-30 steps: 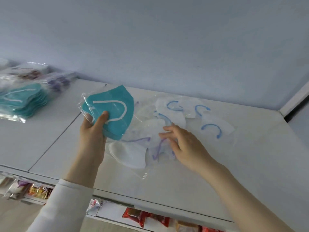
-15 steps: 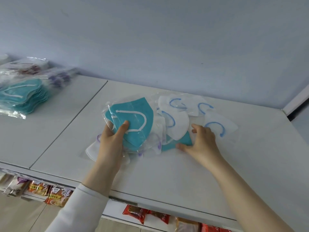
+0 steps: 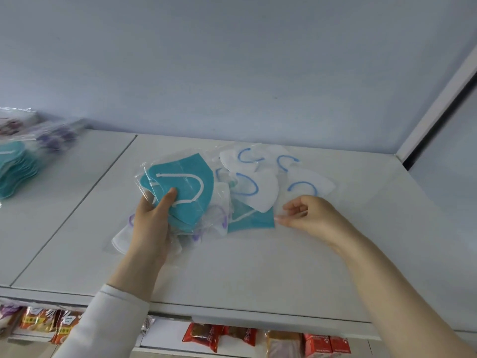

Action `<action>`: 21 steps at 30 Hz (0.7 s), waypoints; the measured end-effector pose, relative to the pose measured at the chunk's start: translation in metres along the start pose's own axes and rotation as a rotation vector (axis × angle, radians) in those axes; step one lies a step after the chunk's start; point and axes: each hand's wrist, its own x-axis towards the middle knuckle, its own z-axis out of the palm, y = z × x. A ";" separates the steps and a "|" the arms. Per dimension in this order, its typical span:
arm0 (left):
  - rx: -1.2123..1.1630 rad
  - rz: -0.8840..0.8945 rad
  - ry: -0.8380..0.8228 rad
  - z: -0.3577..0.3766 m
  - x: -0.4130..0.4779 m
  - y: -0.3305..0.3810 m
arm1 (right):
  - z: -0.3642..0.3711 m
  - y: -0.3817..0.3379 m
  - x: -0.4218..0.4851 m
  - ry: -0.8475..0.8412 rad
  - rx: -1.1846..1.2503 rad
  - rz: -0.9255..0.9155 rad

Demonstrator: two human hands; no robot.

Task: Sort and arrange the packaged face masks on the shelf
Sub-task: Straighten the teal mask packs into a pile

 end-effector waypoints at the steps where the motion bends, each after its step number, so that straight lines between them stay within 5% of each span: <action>1: 0.007 0.001 -0.001 0.001 0.000 0.000 | 0.005 -0.002 -0.002 -0.009 -0.102 -0.013; 7: 0.009 -0.025 -0.008 0.002 0.001 0.001 | 0.038 -0.015 0.002 0.141 -0.566 -0.191; 10: -0.005 -0.015 0.002 -0.005 0.004 0.003 | 0.029 -0.005 0.008 0.232 -0.614 -0.103; 12: -0.025 -0.016 0.026 -0.010 0.009 0.006 | 0.026 -0.002 0.003 0.314 -0.557 -0.271; 16: -0.034 -0.014 0.061 -0.013 0.020 0.008 | 0.036 -0.002 -0.013 0.049 -0.660 -0.609; 21: 0.009 -0.025 0.064 -0.013 0.028 0.008 | 0.017 0.013 -0.038 0.175 -0.643 -0.559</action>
